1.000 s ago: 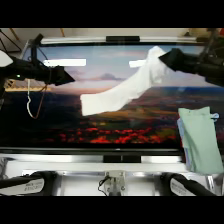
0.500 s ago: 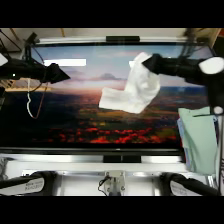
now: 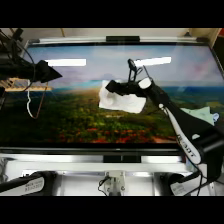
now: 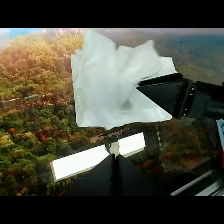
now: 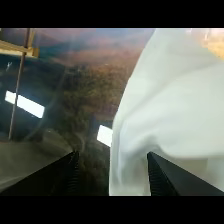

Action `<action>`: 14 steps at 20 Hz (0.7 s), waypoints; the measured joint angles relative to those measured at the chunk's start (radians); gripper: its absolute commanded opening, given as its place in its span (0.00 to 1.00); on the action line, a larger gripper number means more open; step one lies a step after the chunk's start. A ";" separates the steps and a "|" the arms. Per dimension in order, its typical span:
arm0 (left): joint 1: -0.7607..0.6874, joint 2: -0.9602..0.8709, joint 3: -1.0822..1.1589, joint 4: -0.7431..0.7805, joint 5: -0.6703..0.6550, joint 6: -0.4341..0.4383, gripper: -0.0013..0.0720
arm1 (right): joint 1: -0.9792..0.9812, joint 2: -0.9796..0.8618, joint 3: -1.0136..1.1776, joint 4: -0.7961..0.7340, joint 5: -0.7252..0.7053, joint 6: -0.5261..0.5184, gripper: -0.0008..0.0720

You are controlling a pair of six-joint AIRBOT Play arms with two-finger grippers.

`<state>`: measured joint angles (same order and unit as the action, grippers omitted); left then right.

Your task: Fold the shirts.

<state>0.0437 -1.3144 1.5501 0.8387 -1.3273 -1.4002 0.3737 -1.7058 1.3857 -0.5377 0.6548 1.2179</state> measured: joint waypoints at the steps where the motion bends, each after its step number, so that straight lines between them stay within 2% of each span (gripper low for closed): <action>1: 0.000 0.002 0.000 0.000 -0.007 0.000 0.06 | -0.008 -0.005 0.000 0.008 0.009 0.000 0.75; 4: 0.001 0.006 0.000 0.000 -0.016 0.002 0.06 | -0.088 0.036 0.000 -0.045 0.084 0.010 0.75; 10: 0.001 0.007 0.000 0.000 -0.023 0.013 0.06 | -0.351 0.132 -0.031 -0.541 0.428 0.247 0.76; 12: 0.001 0.007 0.000 0.000 -0.023 0.014 0.06 | -0.396 0.132 -0.077 -0.576 0.483 0.273 0.76; 14: 0.001 0.007 0.000 0.000 -0.023 0.015 0.06 | -0.417 0.118 -0.121 -0.566 0.475 0.282 0.76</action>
<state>0.0444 -1.3071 1.5501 0.8387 -1.3502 -1.3849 -0.0437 -1.5879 1.2648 -1.1042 1.1294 1.5002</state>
